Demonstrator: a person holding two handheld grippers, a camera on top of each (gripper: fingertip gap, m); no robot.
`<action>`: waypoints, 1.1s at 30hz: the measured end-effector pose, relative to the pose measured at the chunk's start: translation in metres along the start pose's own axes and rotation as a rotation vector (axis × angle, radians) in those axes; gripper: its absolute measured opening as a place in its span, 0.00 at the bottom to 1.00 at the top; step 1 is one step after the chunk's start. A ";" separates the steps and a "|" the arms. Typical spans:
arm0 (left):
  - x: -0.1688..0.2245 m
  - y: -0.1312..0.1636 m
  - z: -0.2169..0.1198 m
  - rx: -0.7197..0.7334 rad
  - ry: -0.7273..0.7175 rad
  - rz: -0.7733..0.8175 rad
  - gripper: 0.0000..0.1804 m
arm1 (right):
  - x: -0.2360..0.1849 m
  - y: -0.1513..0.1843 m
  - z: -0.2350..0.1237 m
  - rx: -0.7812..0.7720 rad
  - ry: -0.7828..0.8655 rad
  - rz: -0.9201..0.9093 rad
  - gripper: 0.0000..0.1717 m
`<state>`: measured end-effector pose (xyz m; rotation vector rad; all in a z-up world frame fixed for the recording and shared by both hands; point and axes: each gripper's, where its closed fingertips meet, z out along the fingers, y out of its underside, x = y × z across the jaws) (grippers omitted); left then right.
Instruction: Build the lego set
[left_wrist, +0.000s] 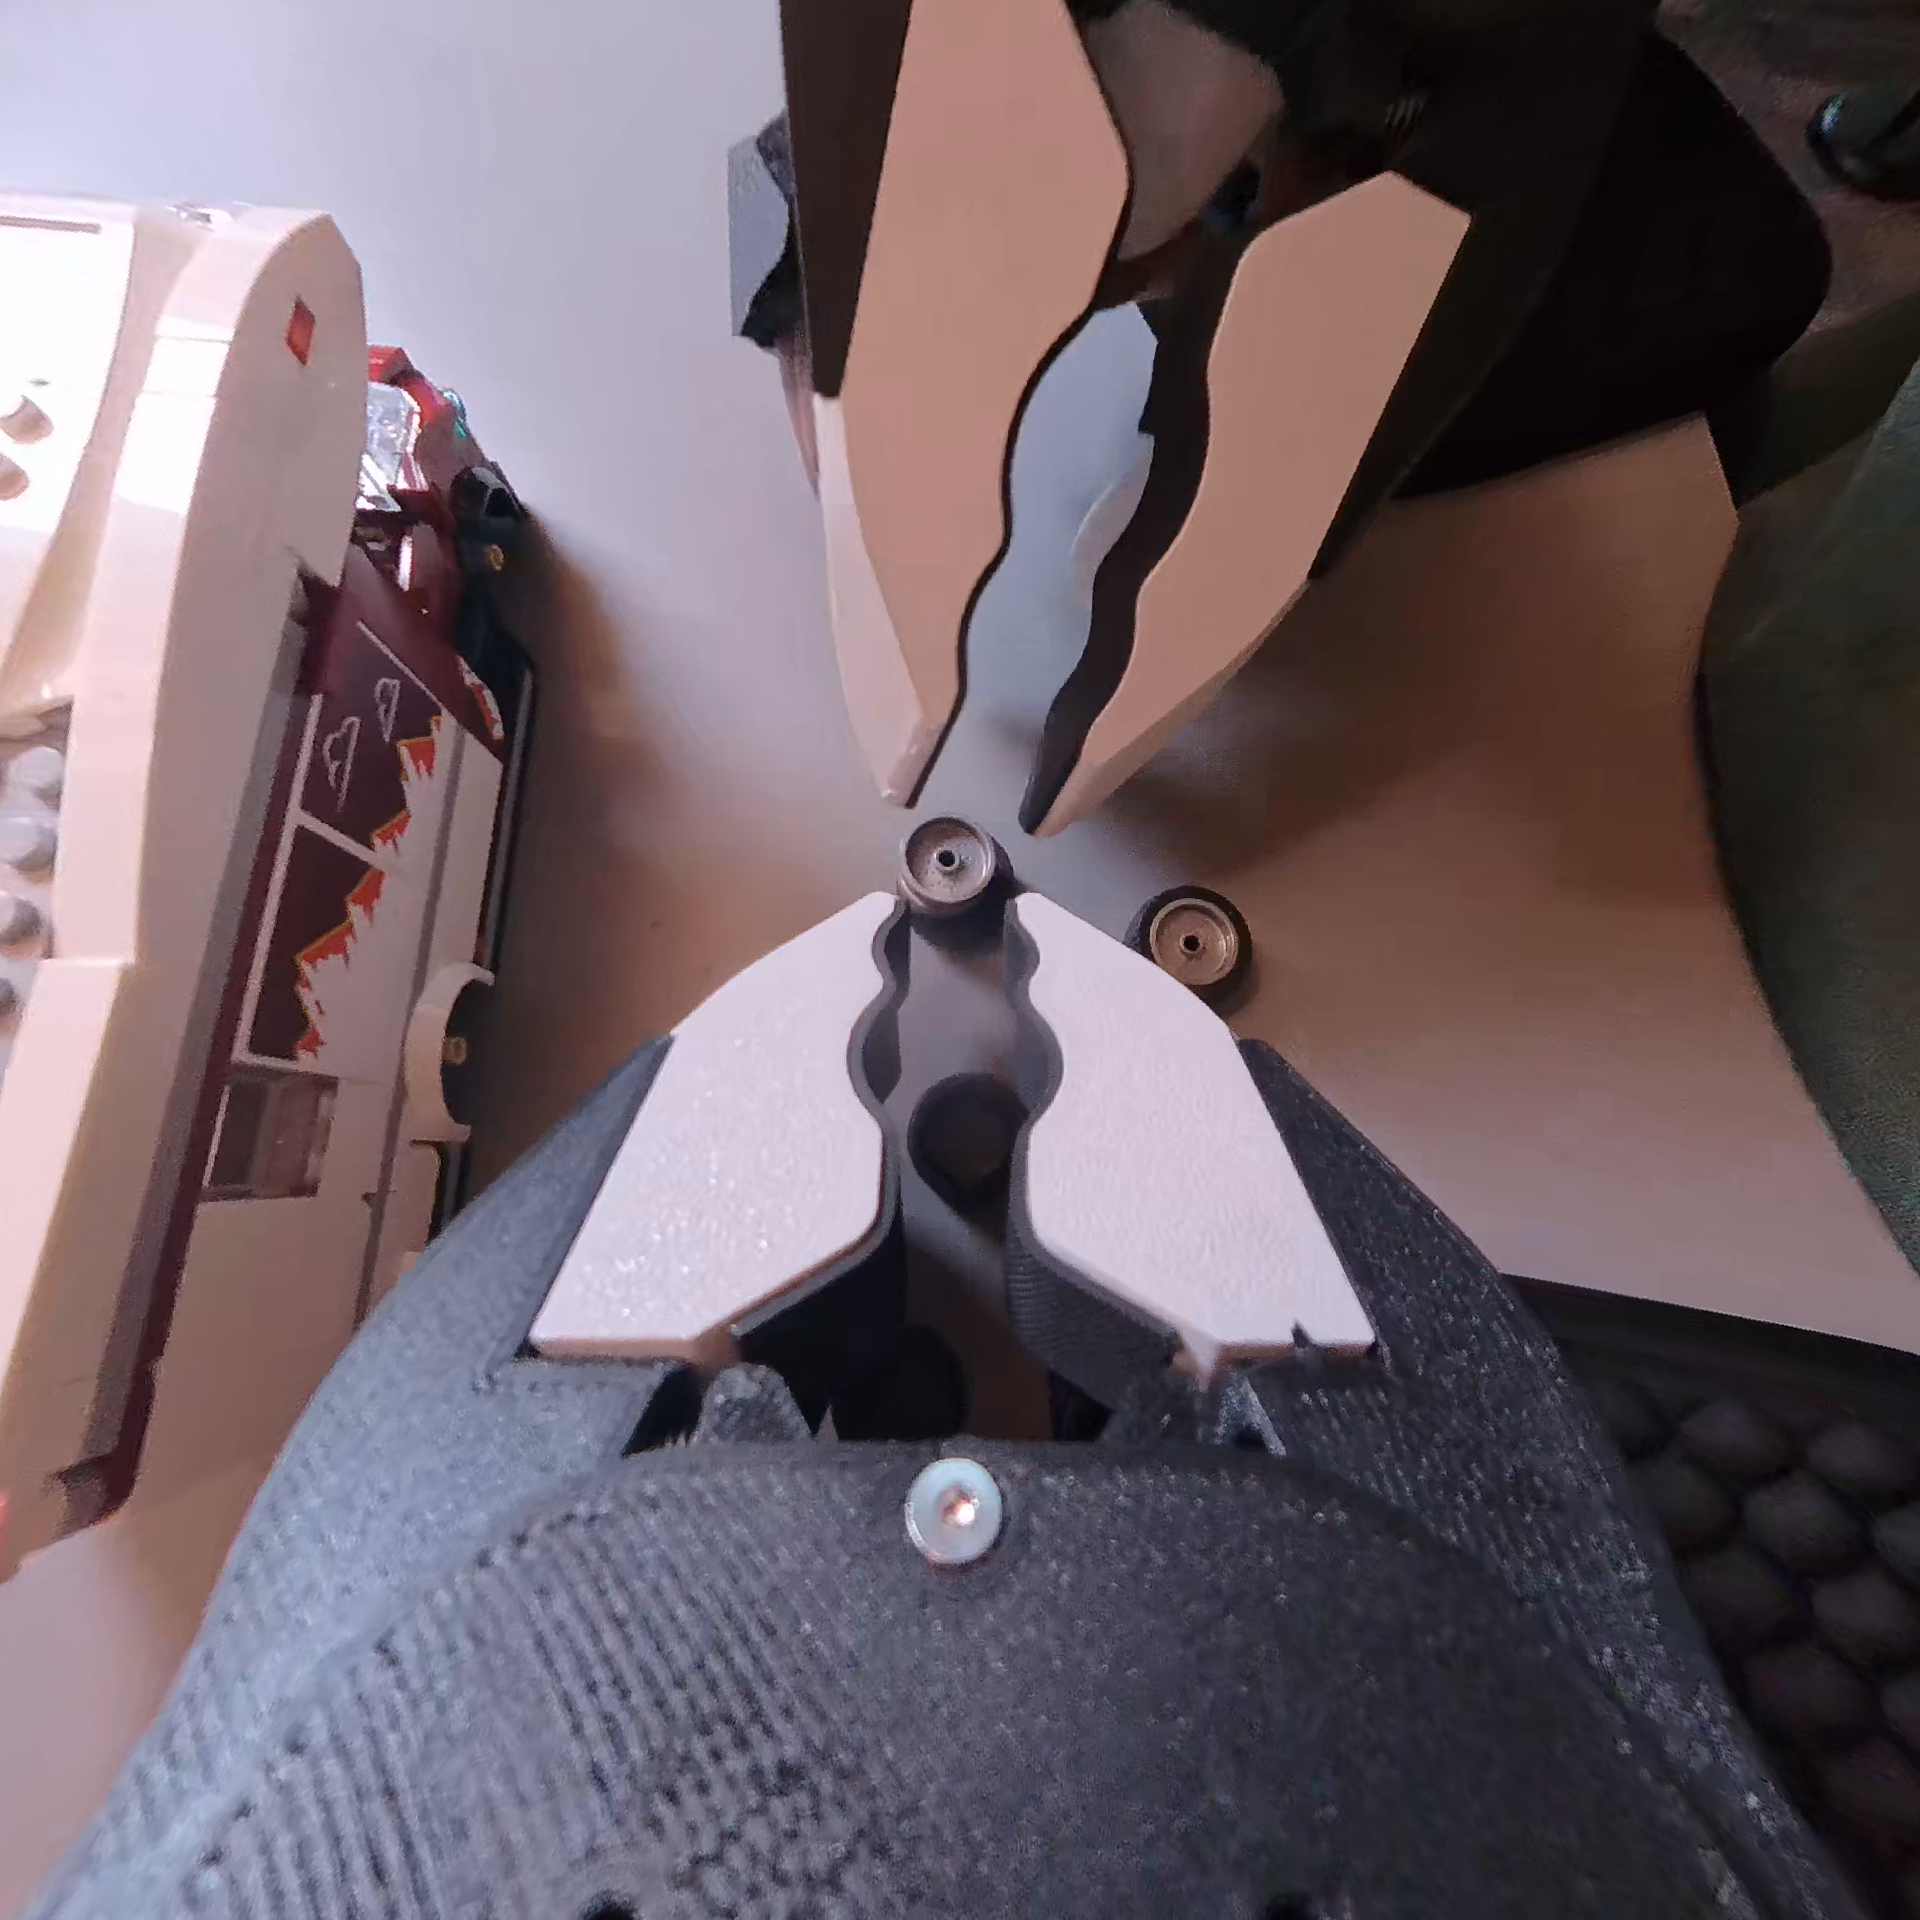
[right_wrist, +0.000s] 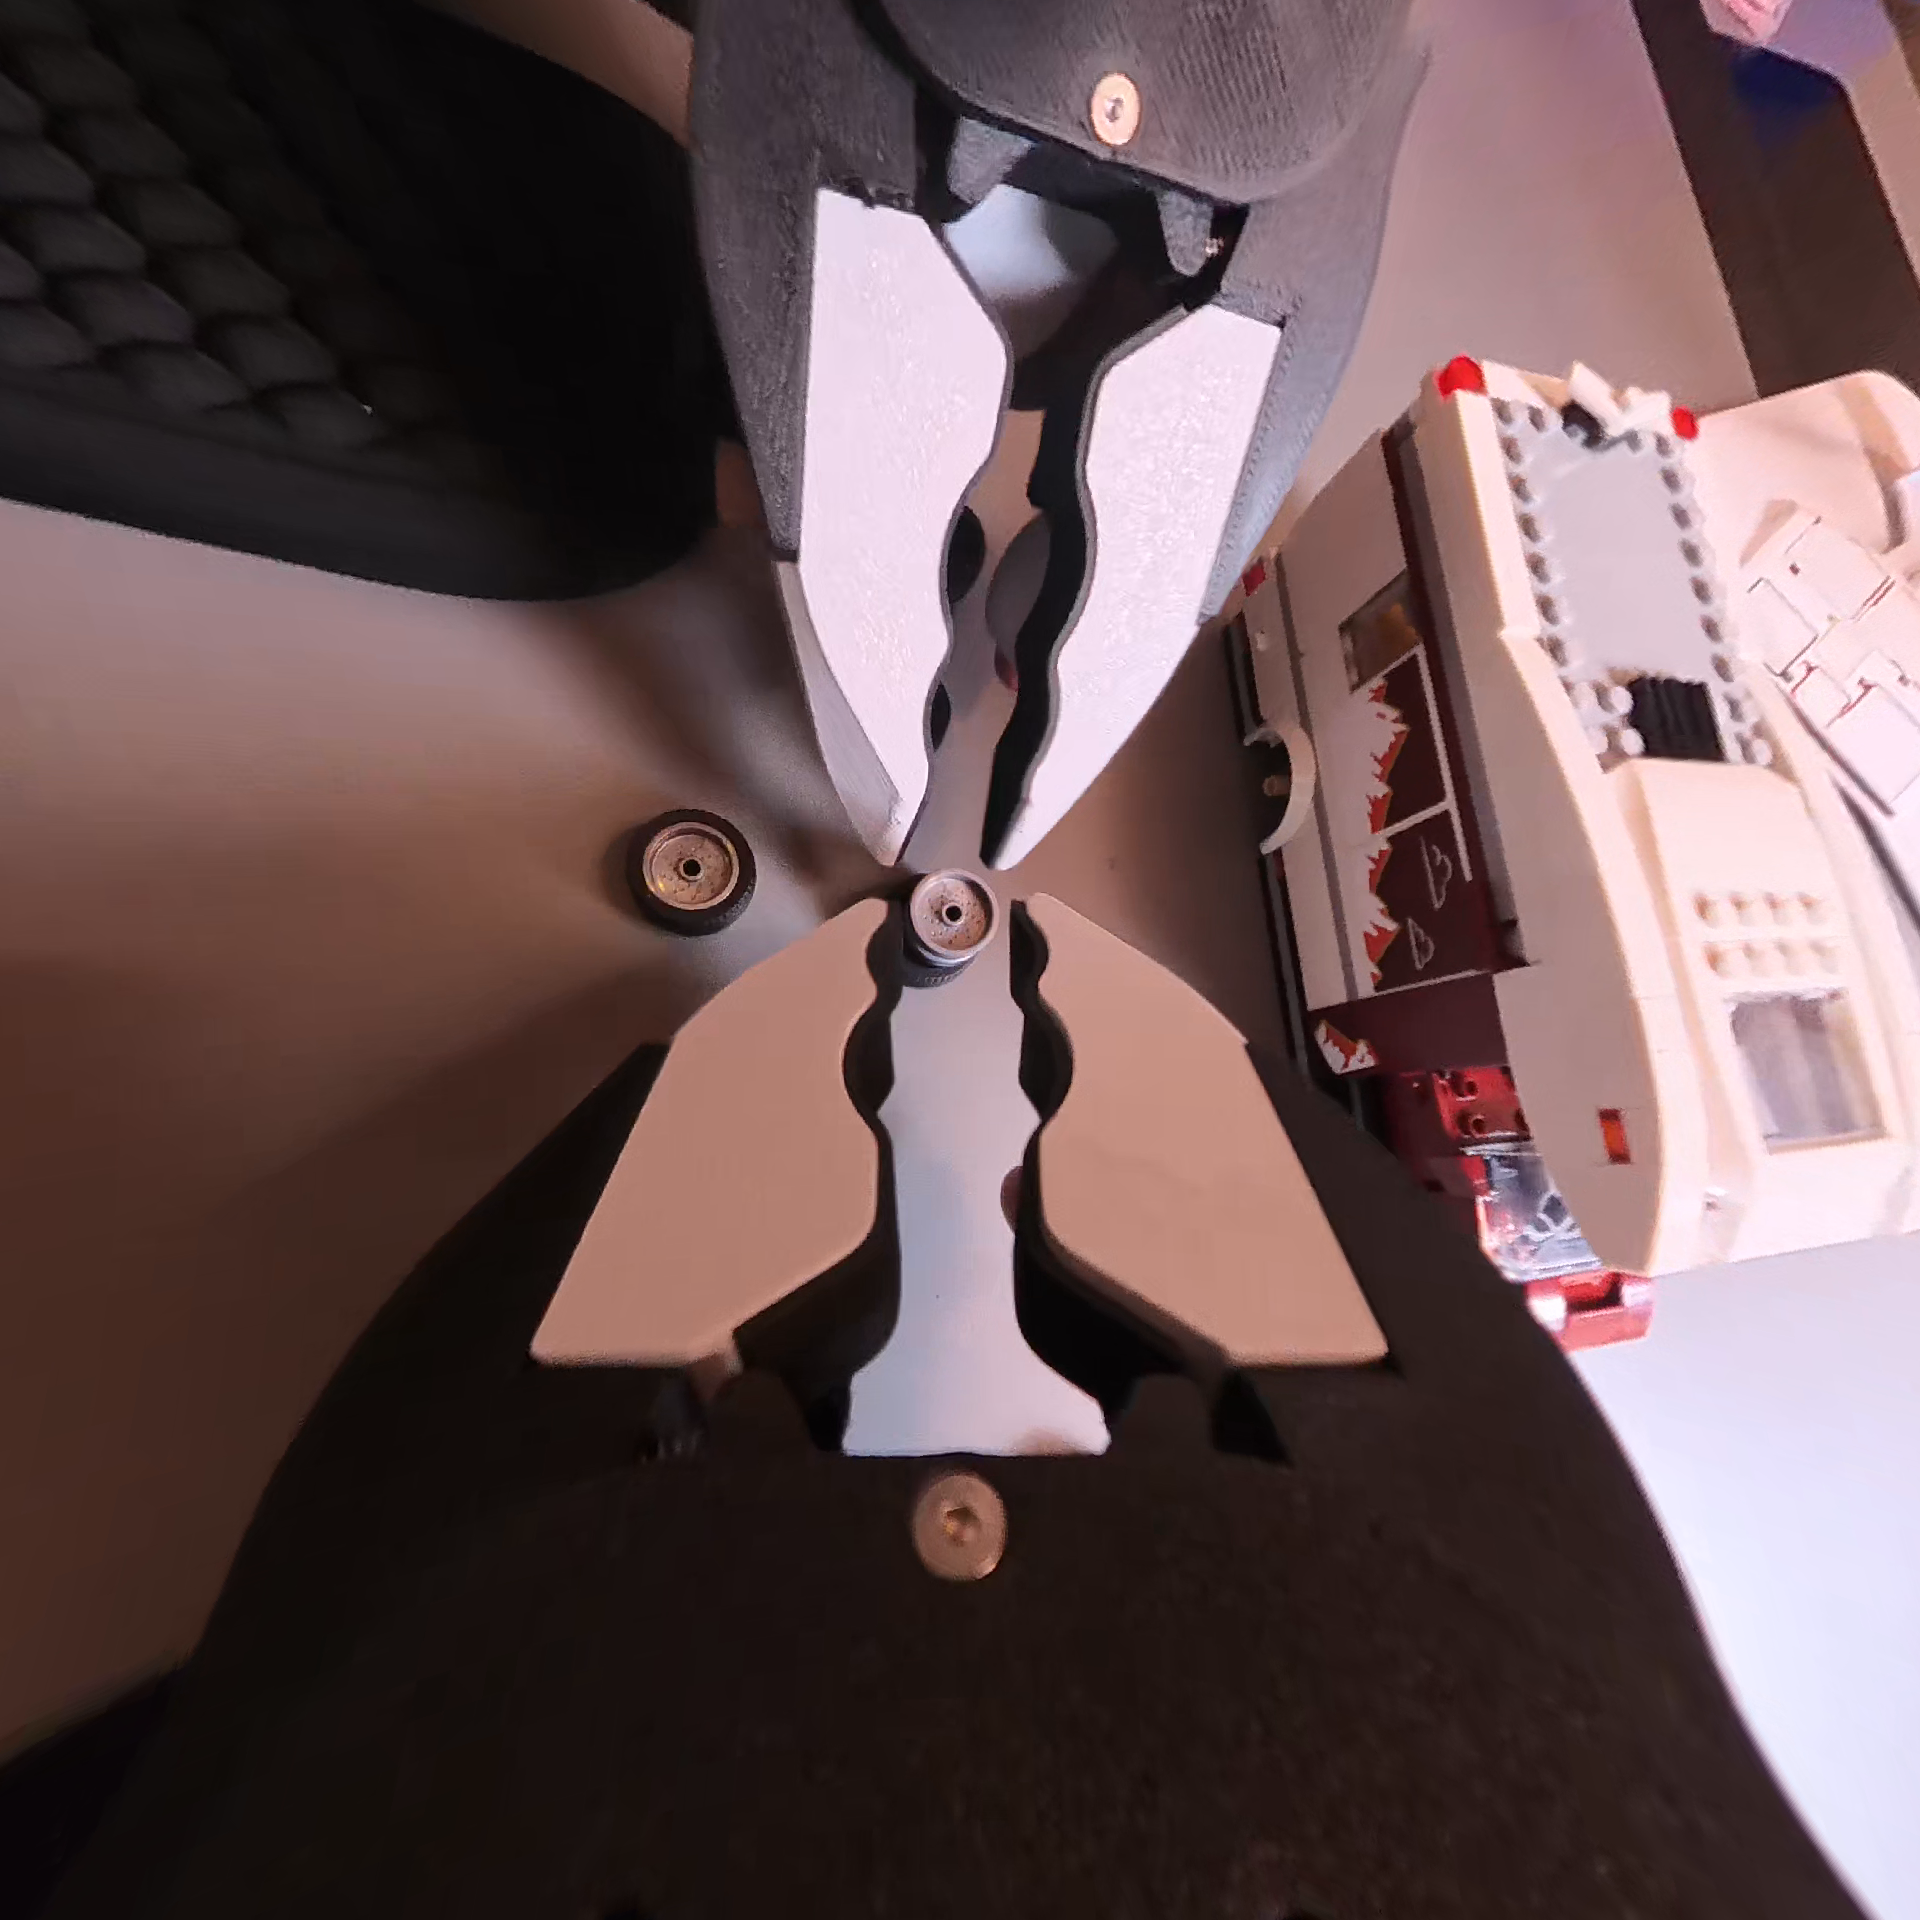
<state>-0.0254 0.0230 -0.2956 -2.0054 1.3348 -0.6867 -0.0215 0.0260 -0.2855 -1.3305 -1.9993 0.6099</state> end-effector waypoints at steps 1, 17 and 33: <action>0.000 0.001 0.000 -0.002 0.002 0.005 0.11 | -0.001 0.001 0.001 -0.018 -0.011 -0.013 0.11; 0.000 0.006 0.014 -0.055 -0.044 0.168 0.13 | -0.010 0.007 0.008 -0.159 -0.141 0.001 0.04; 0.000 0.010 0.015 -0.033 -0.055 0.196 0.13 | -0.007 0.005 0.011 -0.271 -0.267 0.175 0.05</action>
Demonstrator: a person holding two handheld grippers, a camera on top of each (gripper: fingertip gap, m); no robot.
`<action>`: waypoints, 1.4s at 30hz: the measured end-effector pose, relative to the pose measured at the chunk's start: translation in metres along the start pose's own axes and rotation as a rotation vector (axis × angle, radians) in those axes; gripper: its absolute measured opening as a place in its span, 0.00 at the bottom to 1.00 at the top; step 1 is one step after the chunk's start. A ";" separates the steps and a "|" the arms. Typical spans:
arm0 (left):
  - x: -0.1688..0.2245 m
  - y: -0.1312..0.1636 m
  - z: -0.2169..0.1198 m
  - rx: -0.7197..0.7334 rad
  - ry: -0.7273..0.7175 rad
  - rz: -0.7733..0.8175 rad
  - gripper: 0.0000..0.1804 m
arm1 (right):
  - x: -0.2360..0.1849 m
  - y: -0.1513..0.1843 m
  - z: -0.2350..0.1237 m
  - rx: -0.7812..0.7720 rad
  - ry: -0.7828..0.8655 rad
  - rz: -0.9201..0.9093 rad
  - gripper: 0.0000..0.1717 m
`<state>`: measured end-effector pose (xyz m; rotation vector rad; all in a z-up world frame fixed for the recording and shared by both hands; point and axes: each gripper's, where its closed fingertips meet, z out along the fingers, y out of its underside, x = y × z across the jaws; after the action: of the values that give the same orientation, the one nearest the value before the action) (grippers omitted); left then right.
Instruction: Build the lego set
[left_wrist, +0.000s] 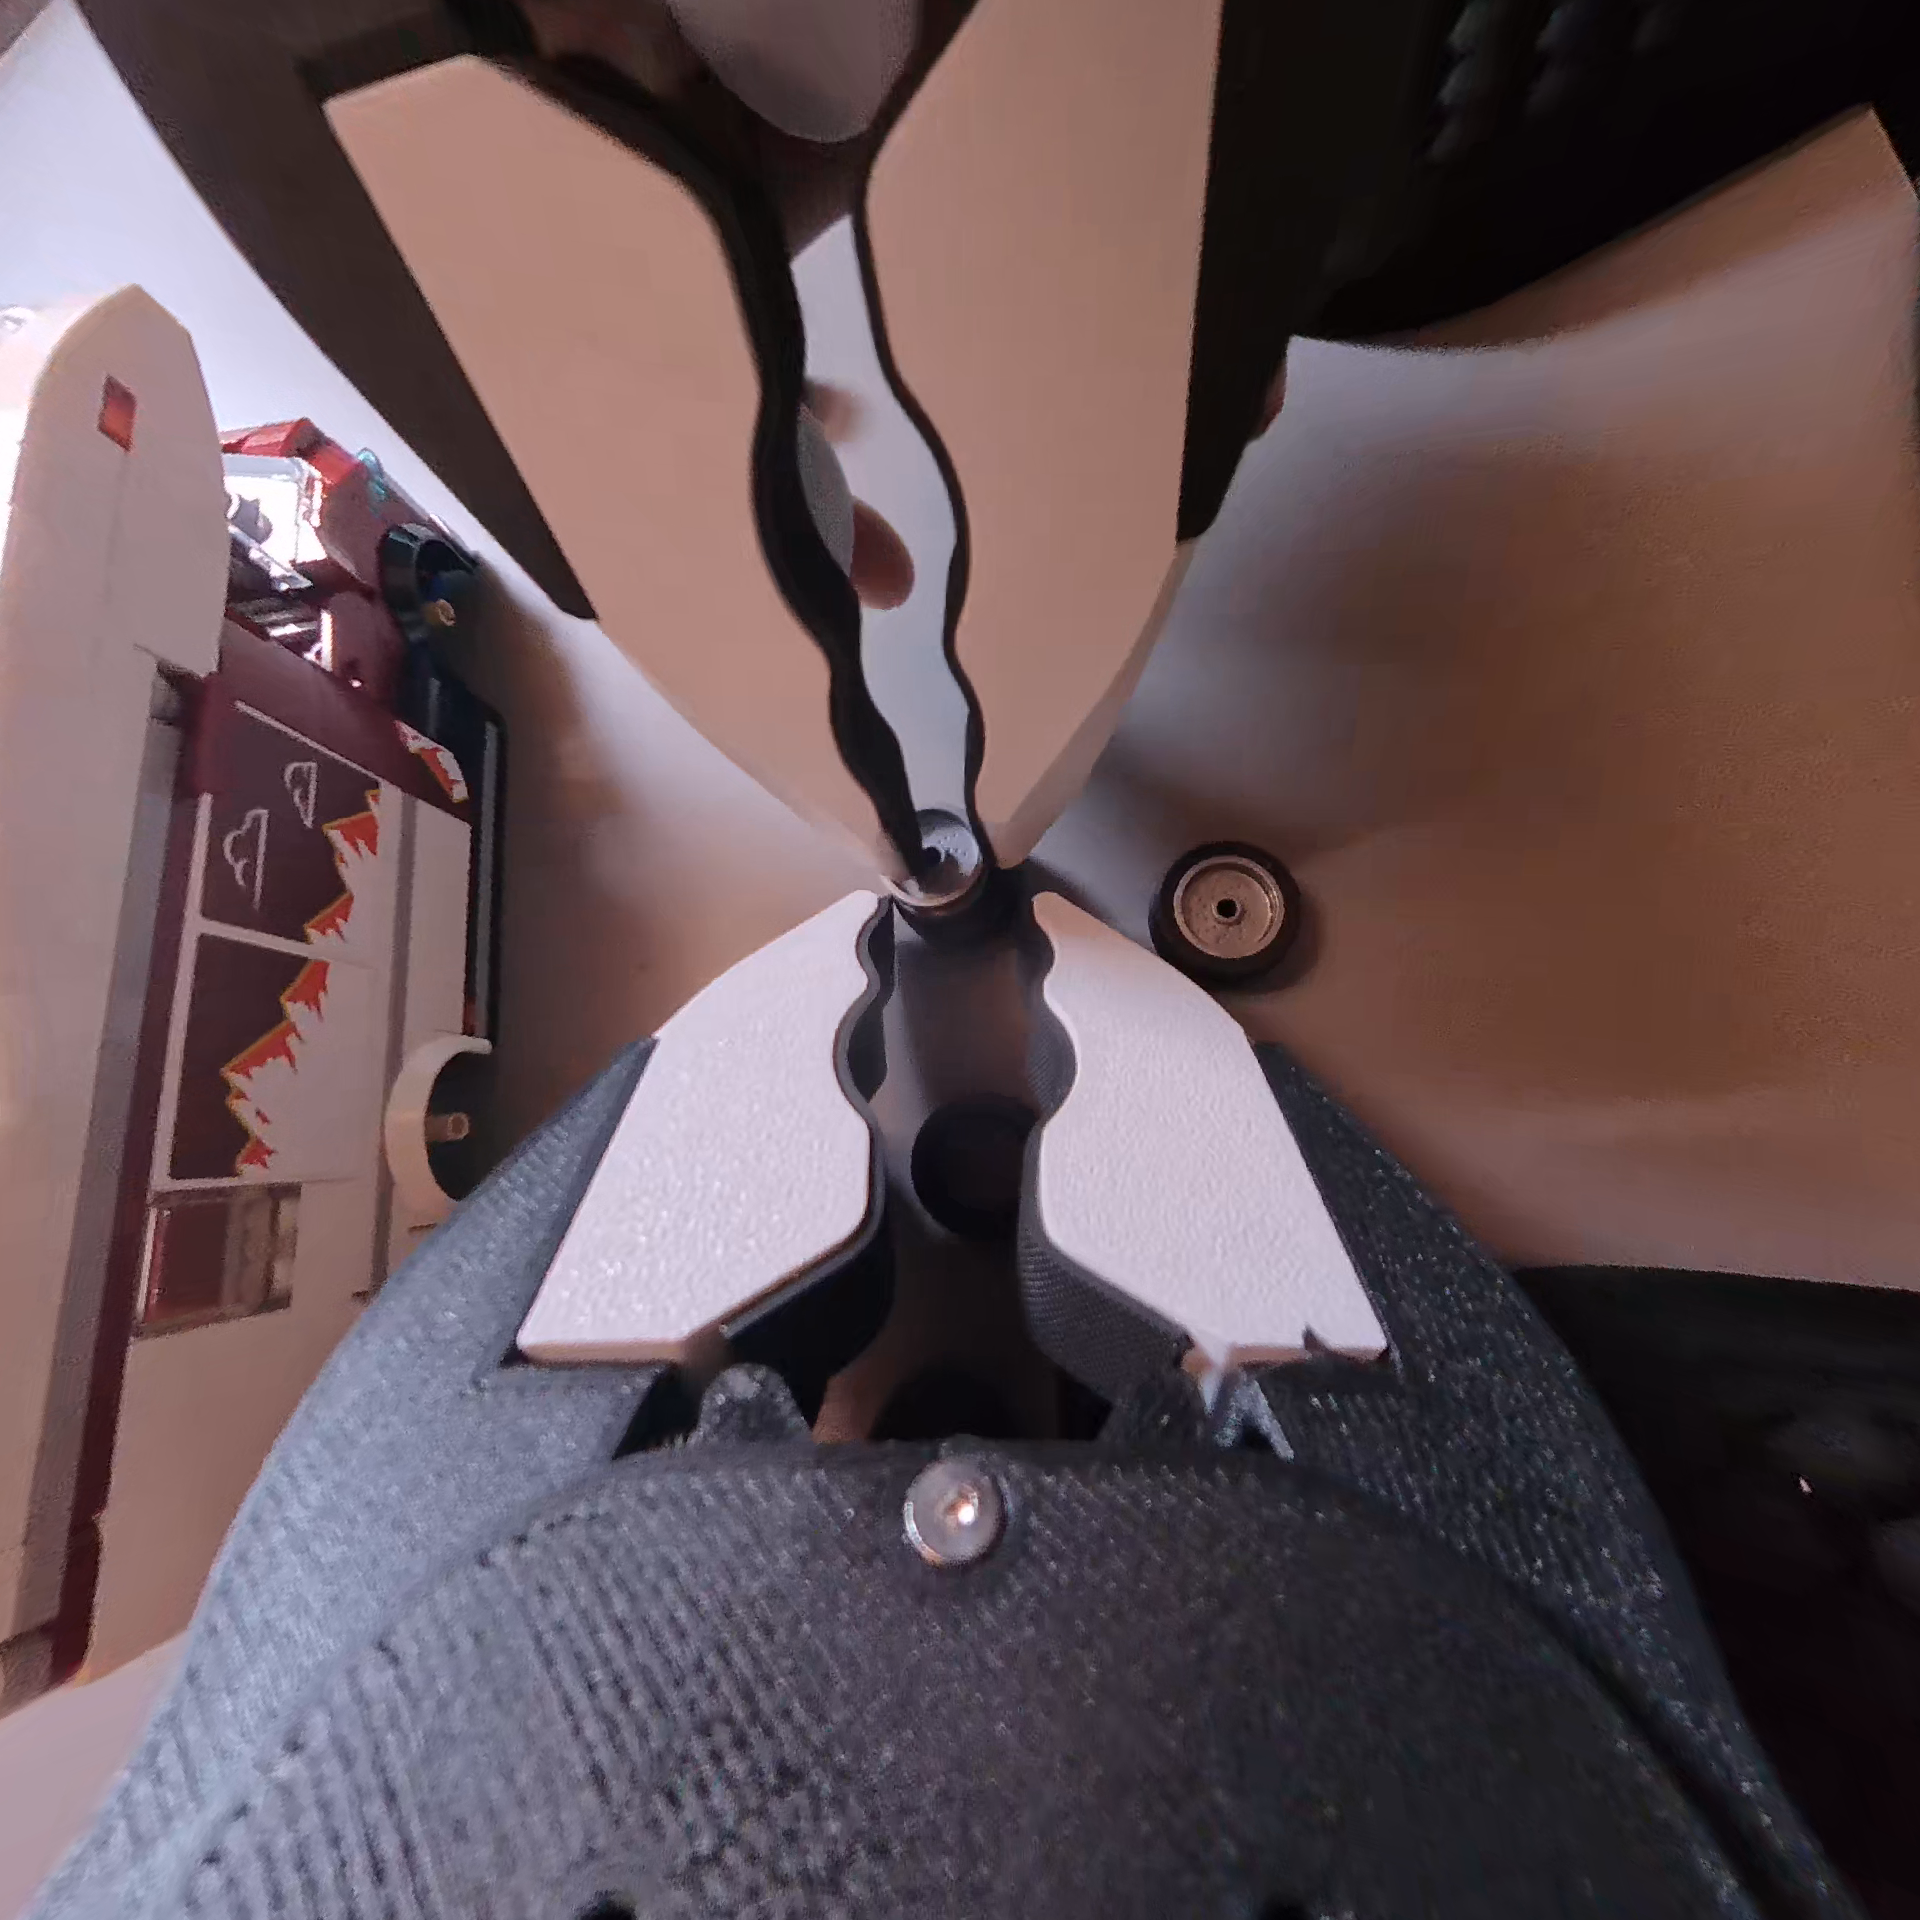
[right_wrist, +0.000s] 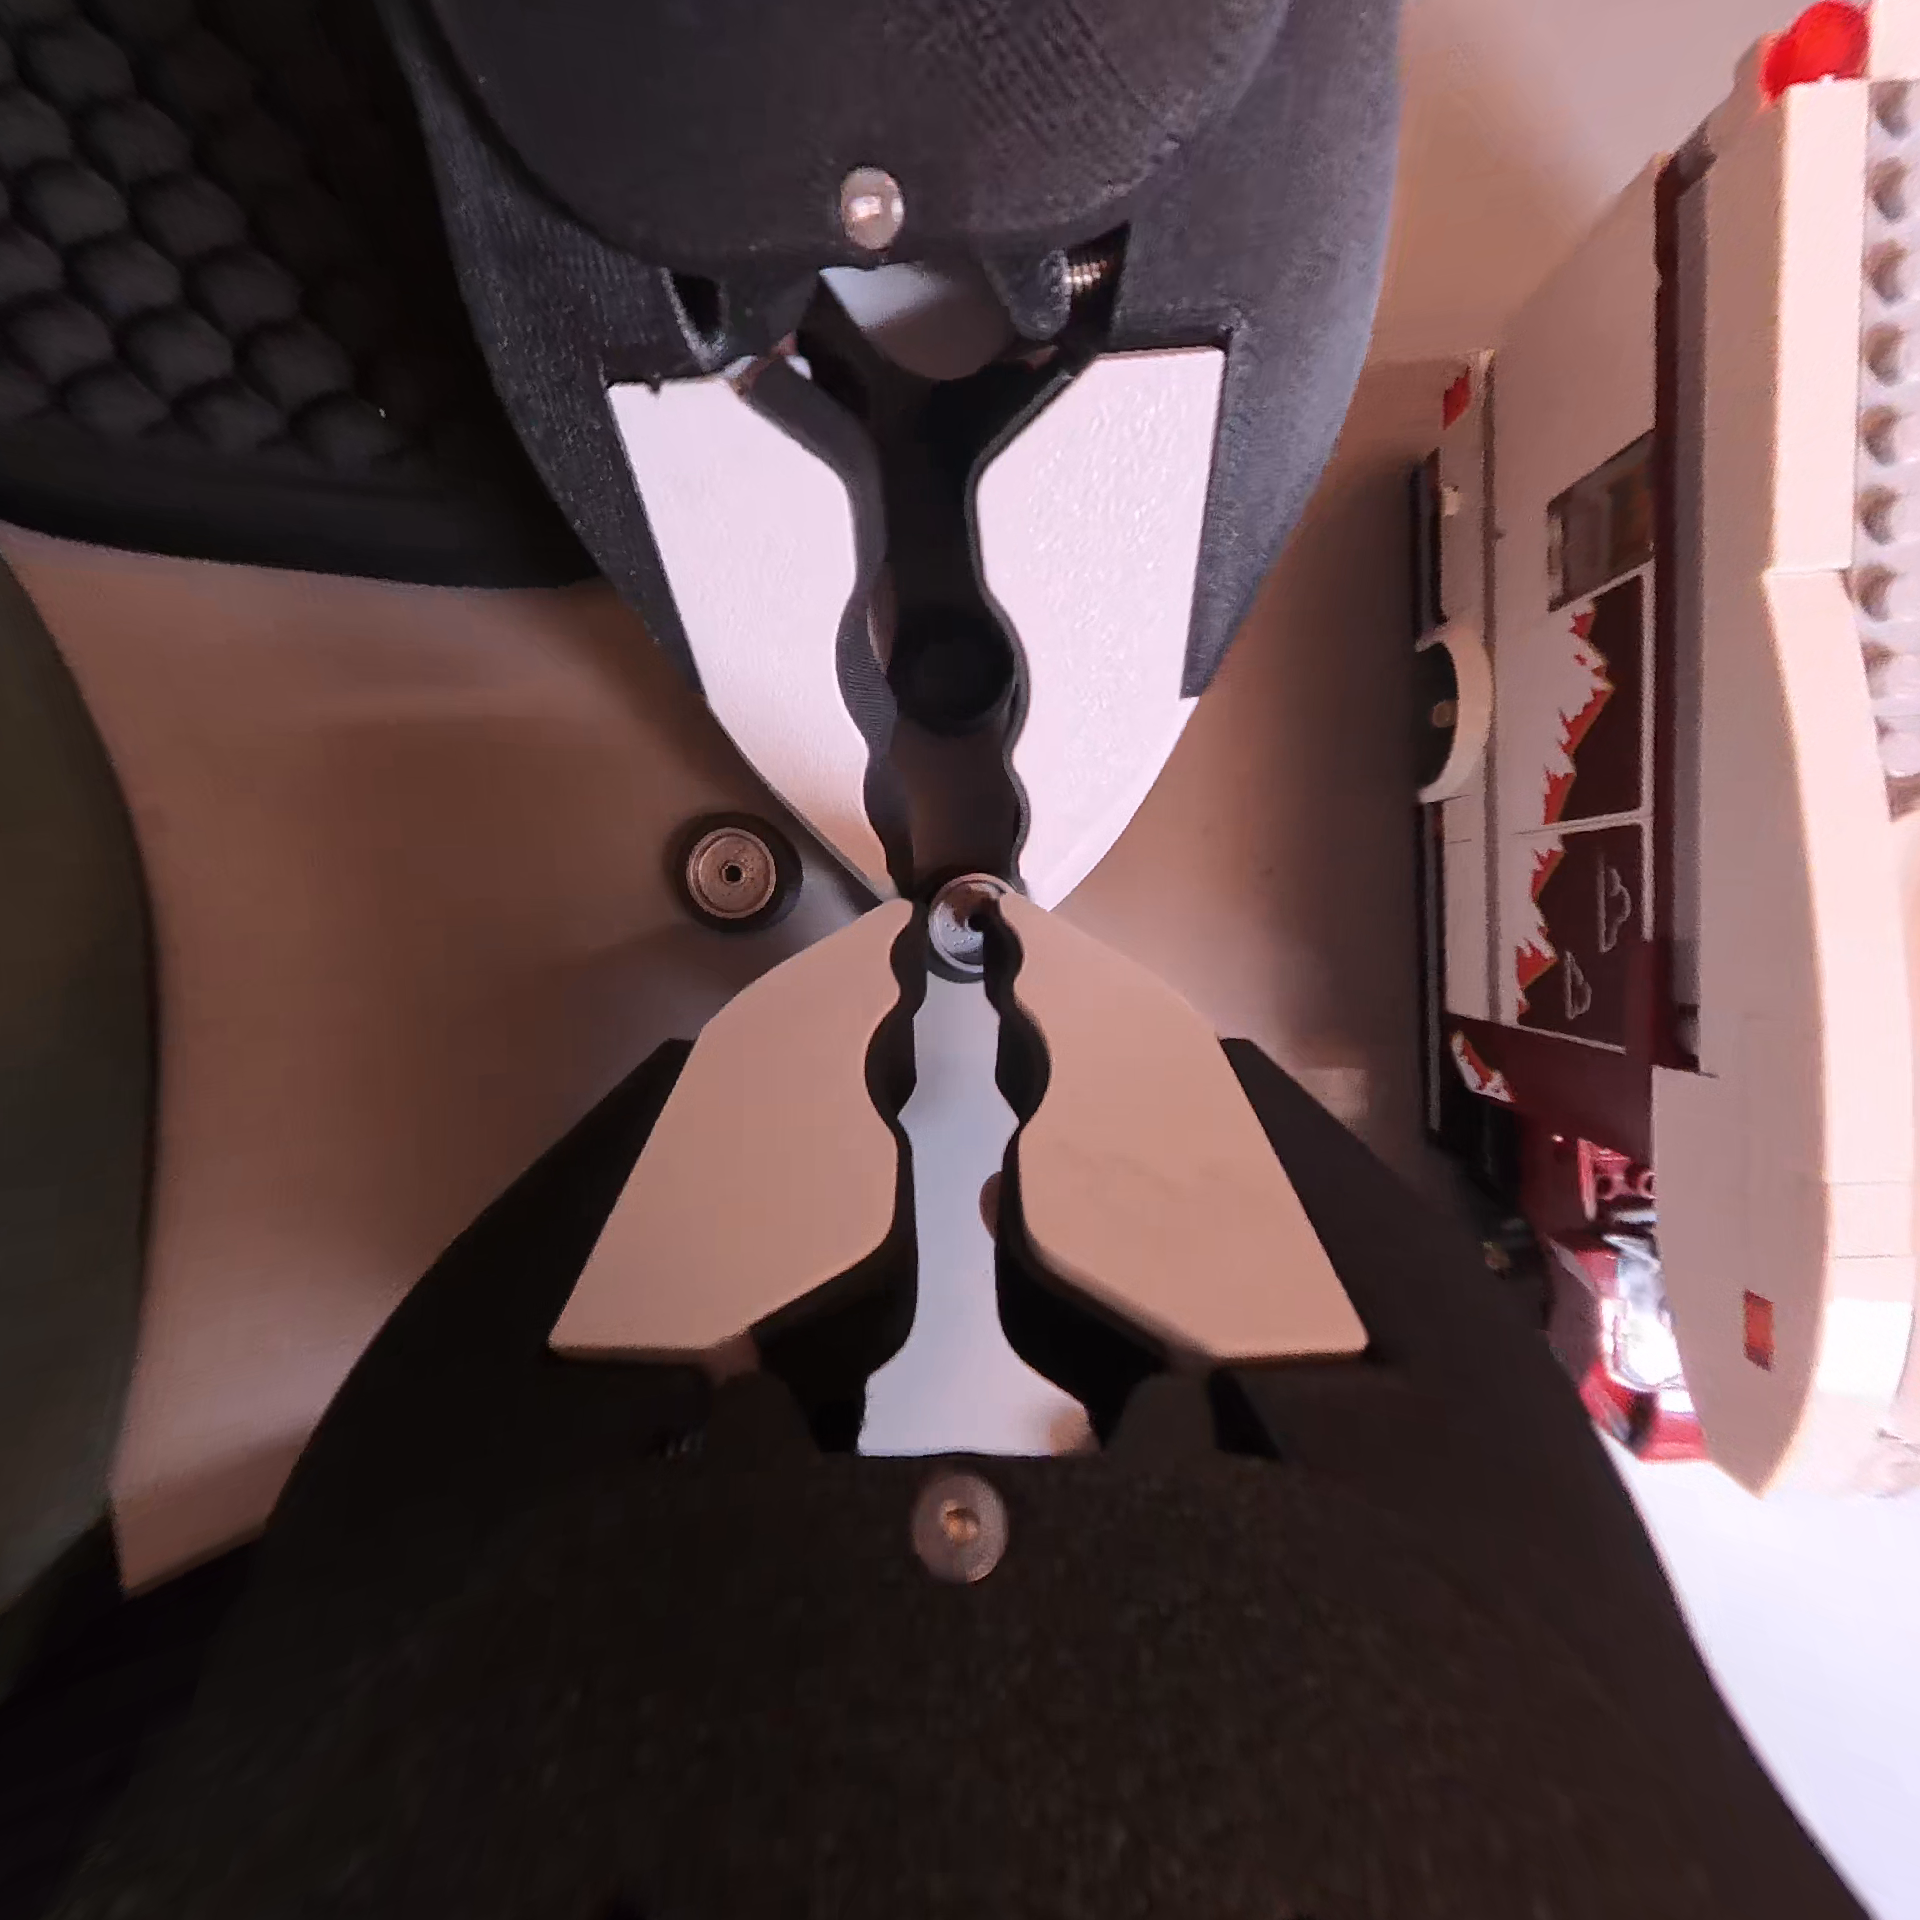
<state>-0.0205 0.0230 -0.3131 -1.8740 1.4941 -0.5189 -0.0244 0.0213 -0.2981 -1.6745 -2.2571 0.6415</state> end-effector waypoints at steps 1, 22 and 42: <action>0.000 0.000 0.000 0.001 0.002 -0.003 0.13 | 0.000 0.000 -0.001 -0.006 -0.019 0.021 0.05; -0.003 0.000 0.000 0.028 -0.011 -0.002 0.09 | -0.023 -0.001 -0.001 -0.005 -0.087 -0.052 0.00; -0.001 -0.006 0.006 0.039 0.027 0.008 0.13 | 0.003 0.011 -0.002 -0.060 -0.174 0.133 0.03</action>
<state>-0.0128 0.0260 -0.3128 -1.8366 1.4978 -0.5675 -0.0152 0.0275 -0.3021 -1.8768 -2.3168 0.7853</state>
